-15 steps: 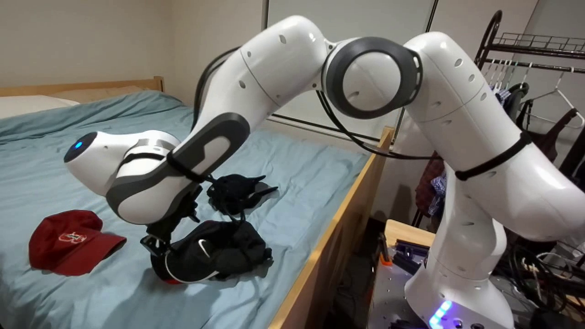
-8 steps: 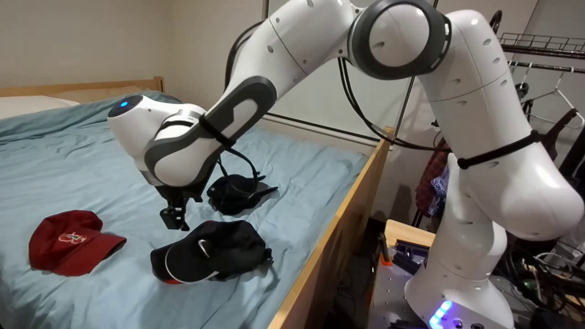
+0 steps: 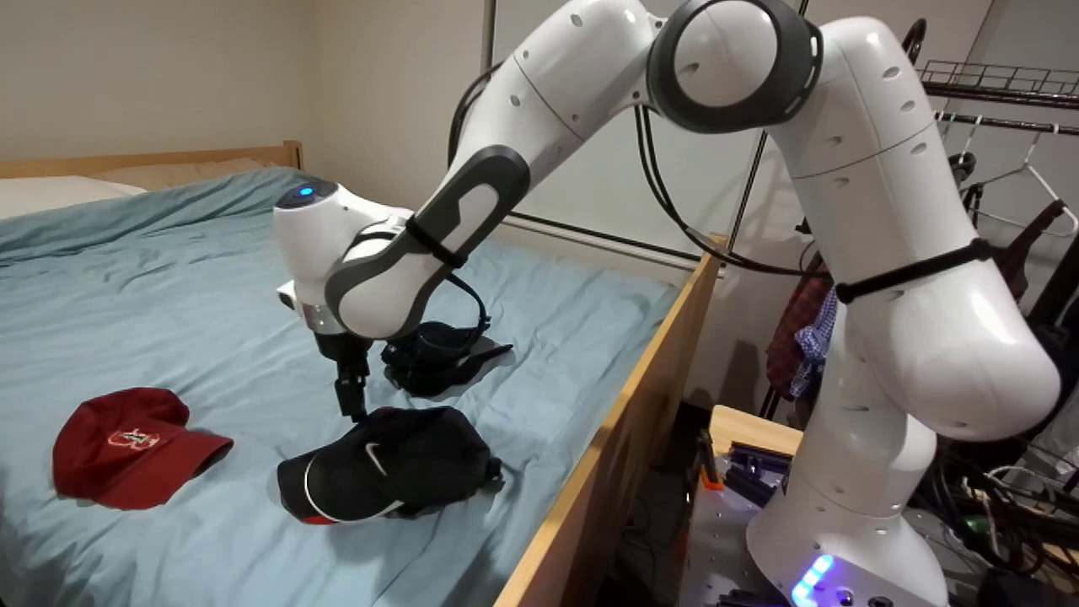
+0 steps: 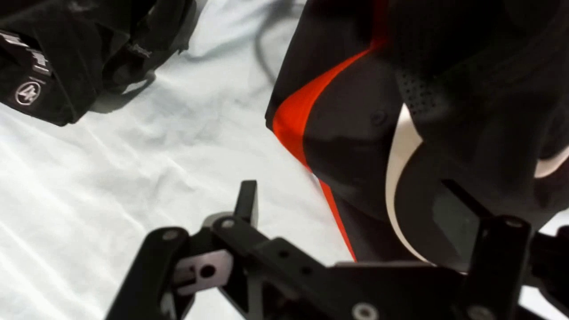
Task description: Turn the caps on the bed
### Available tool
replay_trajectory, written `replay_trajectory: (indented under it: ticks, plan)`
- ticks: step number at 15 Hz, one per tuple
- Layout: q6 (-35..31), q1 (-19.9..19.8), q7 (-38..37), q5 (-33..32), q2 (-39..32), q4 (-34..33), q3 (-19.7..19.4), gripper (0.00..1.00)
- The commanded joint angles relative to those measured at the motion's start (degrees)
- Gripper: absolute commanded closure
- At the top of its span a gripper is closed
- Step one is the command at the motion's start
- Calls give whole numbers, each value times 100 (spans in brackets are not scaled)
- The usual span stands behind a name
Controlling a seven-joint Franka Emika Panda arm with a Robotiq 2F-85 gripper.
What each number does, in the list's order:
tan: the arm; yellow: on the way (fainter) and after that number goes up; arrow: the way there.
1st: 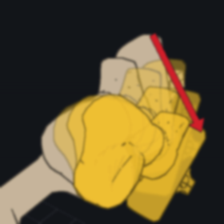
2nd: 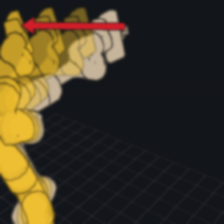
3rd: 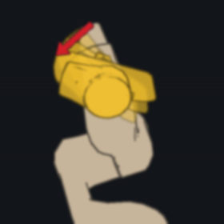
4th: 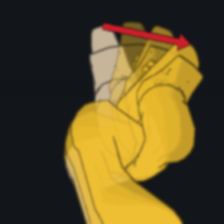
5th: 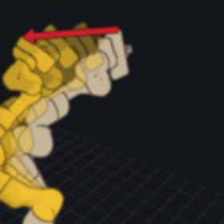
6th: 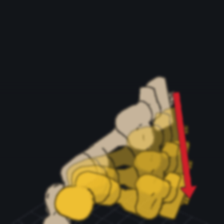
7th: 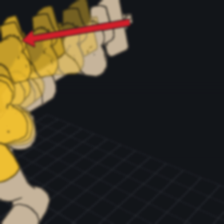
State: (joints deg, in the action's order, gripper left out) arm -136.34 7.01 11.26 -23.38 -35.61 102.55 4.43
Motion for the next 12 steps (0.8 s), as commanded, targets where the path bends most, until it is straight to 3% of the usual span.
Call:
replay_trajectory:
  ticks: [1, 6, 12]
  plan:
    - [-15, 36, 107, 89, 1, 19, -75, 0]
    - [336, -5, 473, 255, 175, -23, 88, 0]
    - [757, -241, 1188, 479, 747, 491, 260, 0]
